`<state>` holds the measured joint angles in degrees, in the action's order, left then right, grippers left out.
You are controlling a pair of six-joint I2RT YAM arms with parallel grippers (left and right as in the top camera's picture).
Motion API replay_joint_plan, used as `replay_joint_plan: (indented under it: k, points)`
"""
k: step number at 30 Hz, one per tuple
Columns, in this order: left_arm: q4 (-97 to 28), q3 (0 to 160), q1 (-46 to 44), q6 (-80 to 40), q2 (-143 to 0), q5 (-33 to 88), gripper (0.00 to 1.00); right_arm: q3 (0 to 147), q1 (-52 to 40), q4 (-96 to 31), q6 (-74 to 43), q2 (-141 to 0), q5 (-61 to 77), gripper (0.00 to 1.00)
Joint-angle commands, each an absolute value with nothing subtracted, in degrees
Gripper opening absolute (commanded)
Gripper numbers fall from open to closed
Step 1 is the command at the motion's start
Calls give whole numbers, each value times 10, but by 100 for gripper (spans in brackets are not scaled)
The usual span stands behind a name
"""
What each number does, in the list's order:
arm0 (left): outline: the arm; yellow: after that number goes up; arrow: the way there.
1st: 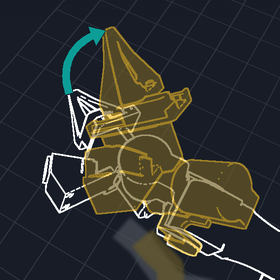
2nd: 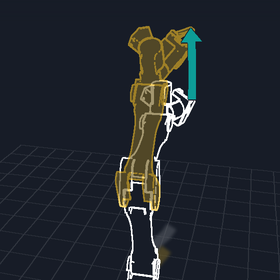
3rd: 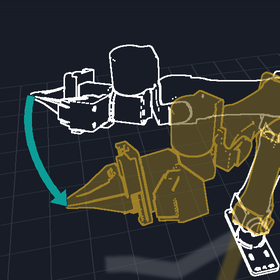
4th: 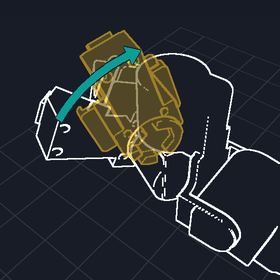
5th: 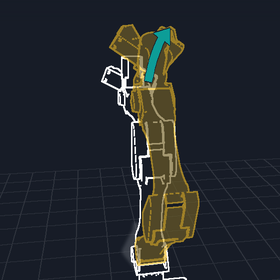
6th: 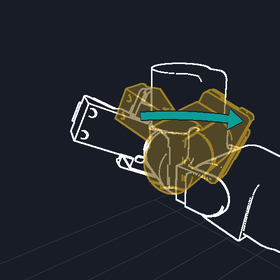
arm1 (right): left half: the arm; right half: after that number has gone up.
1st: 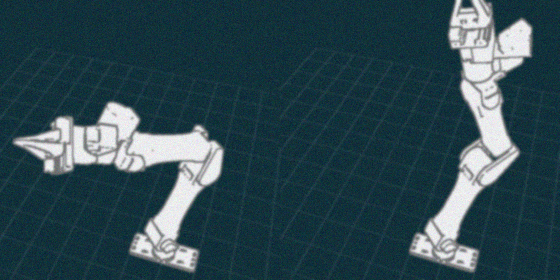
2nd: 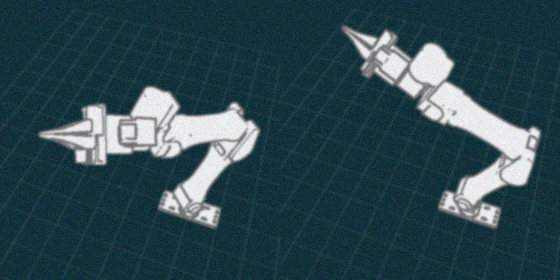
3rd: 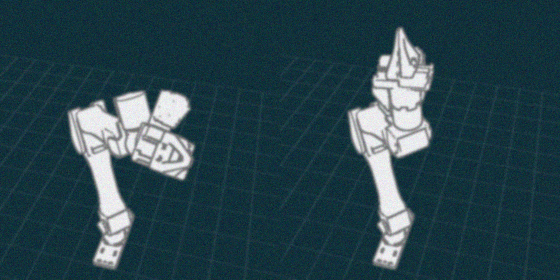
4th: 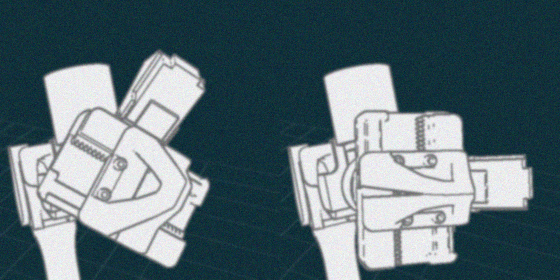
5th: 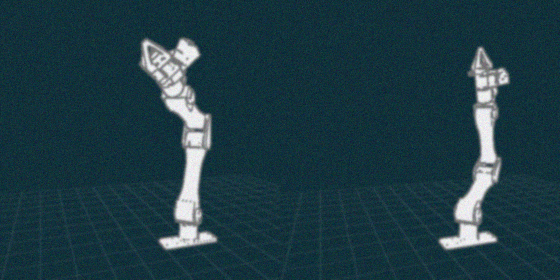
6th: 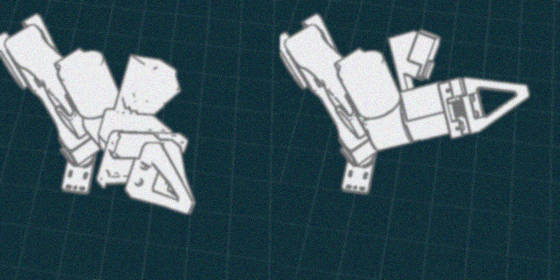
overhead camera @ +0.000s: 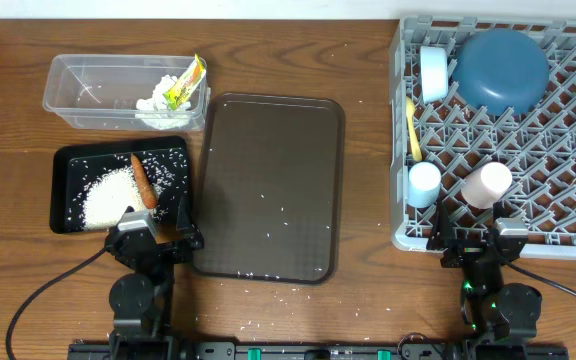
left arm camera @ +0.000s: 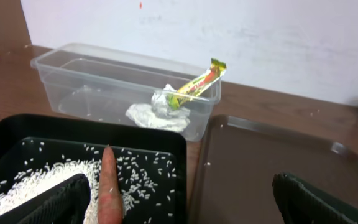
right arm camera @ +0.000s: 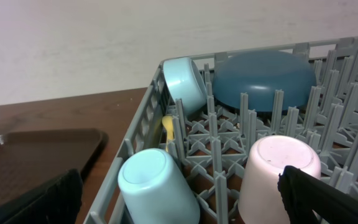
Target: Sort waste into correct bins and load items into the dishwasher rack
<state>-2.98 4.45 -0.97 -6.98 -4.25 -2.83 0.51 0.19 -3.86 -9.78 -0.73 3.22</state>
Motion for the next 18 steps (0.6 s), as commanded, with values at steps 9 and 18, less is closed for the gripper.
replay_joint_plan:
  k: [9,18]
  points:
    - [-42,2,-11,-60,-1,-10,96,3,-8,-40,-91,-3,33,99]
    - [-41,2,-11,-60,-3,-10,96,3,-8,-40,-91,-3,33,99]
